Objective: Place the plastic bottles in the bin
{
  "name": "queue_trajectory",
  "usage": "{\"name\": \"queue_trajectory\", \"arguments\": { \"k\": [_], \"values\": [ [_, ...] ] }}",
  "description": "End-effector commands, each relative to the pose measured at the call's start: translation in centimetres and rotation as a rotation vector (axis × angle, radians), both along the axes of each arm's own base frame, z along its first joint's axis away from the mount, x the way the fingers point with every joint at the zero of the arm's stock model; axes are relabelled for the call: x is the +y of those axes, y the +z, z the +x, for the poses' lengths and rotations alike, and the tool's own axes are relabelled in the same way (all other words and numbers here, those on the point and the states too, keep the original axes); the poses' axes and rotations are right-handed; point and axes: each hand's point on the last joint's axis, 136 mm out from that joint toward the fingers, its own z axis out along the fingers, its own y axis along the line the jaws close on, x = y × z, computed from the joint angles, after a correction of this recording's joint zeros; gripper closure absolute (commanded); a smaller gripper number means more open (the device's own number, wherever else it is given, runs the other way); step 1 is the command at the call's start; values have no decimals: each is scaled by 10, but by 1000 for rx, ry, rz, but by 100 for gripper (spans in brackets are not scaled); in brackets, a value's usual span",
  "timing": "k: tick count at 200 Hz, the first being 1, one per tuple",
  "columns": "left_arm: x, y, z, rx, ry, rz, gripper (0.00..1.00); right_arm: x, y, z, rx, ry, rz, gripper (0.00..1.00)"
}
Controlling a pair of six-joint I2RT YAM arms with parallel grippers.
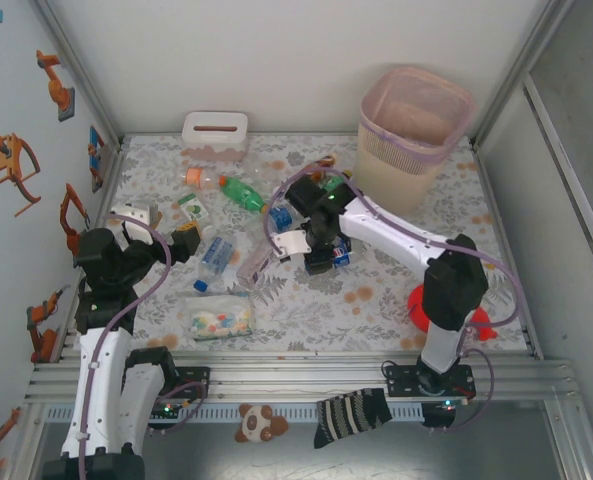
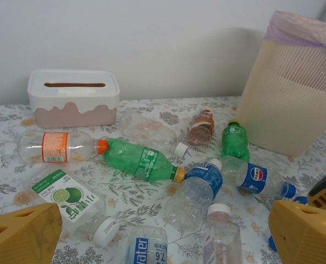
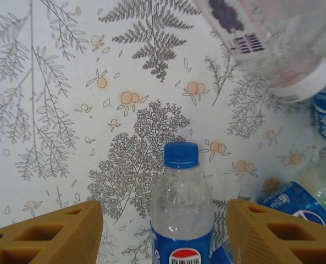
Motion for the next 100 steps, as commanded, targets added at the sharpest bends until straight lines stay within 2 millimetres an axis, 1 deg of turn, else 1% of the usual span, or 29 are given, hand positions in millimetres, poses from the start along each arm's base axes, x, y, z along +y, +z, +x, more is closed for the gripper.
{"name": "queue_trajectory", "arguments": {
  "k": [1,21,35,68,100],
  "values": [
    [1,17,0,-48,0,-1,4,0,-9,10,-54,-12,-90,40],
    [1,18,-1,-51,0,-1,4,6,-25,11,-55,-8,-131,41],
    [1,18,0,-51,2,-3,4,8,-37,16,-69,-11,-158,41],
    [1,18,0,-51,2,-4,4,9,-59,28,-87,-38,-211,40],
    [1,19,-1,-54,2,-6,4,9,-81,33,-82,-37,-254,39]
  ]
}}
